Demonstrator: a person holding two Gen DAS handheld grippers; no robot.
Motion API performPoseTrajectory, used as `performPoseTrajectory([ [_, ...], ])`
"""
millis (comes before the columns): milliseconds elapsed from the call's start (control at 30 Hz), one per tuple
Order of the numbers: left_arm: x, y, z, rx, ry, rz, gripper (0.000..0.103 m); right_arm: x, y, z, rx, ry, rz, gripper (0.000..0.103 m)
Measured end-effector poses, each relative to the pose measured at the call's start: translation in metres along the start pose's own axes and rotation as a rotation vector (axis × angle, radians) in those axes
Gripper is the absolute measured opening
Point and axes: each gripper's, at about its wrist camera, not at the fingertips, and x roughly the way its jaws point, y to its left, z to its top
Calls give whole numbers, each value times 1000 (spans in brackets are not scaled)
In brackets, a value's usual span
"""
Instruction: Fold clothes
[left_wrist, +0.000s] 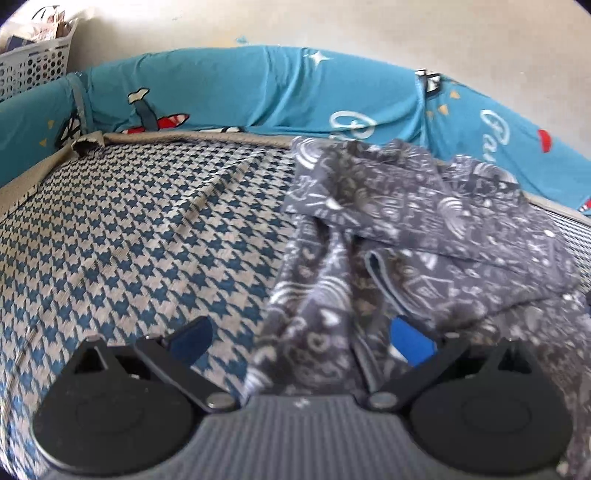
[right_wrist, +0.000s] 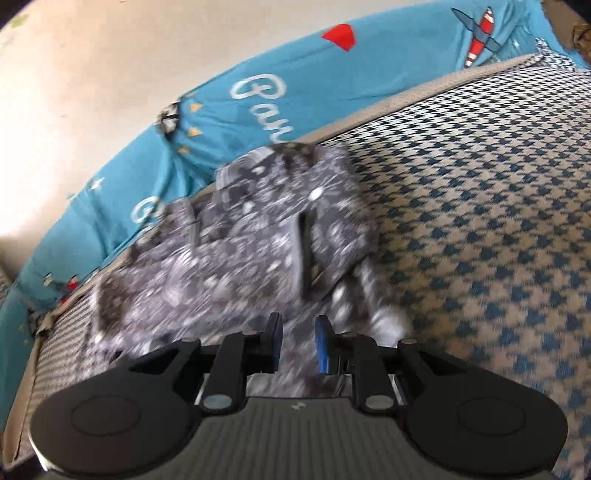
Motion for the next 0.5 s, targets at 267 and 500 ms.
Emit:
performPoseTrajectory([
  [267, -23, -23, -25, 104, 7, -57, 103, -13, 12, -54, -124, 73, 77, 19],
  [500, -22, -32, -38, 172, 43, -22, 103, -13, 14, -72, -182, 85, 6, 18],
])
